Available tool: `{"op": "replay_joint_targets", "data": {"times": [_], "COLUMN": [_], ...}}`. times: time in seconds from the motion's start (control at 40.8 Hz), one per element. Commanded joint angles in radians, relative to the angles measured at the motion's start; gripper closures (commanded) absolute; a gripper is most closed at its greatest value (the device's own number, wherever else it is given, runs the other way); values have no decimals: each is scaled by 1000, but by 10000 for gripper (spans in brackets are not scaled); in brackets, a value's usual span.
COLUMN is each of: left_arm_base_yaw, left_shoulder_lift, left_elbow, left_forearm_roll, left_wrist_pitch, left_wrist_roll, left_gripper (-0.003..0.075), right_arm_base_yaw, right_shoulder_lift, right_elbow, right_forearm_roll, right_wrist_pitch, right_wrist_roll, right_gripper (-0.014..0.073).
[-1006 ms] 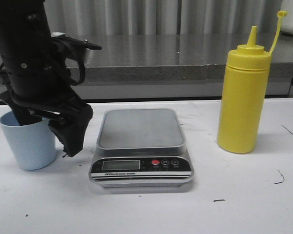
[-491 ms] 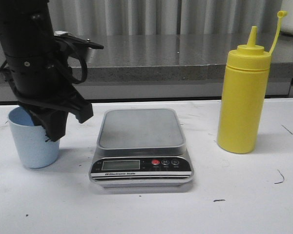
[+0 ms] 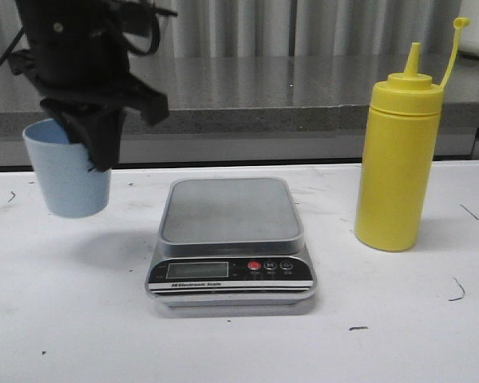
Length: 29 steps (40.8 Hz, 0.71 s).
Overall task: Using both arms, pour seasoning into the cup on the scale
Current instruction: 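Lift the blue cup and carry it over the scale with the left gripper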
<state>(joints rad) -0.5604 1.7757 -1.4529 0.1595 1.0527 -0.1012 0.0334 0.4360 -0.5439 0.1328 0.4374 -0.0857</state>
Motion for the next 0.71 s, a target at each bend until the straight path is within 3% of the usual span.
{"op": "replay_joint_targets", "data": {"times": [0.0,0.147,0.343,0.687], "left_arm_base_yaw": [-7,-18,-75,-170], "left_shoulder_lift": [-40,-24,83,256], "left_elbow": [-98,-200,-366,-542], "left_forearm_roll": [-54,-85,-85,-85], "left_wrist_pitch": [7,27,156,208], "left_wrist_roll": [-11,-11,-2,8], "left_gripper": [740,740,740,740], "right_arm_base_yaw": [3,3,3,3], "right_shoulder_lift": [11,11,11,11], "right_elbow": [-37,-37,-37,-37], "right_forearm_roll": [-2,-2,-2,-2], "right_wrist_pitch": [-78,-78,-78,-78], "right_wrist_roll": [-3,-3,-3,-3], "right_gripper": [-20,-20,-20,-20]}}
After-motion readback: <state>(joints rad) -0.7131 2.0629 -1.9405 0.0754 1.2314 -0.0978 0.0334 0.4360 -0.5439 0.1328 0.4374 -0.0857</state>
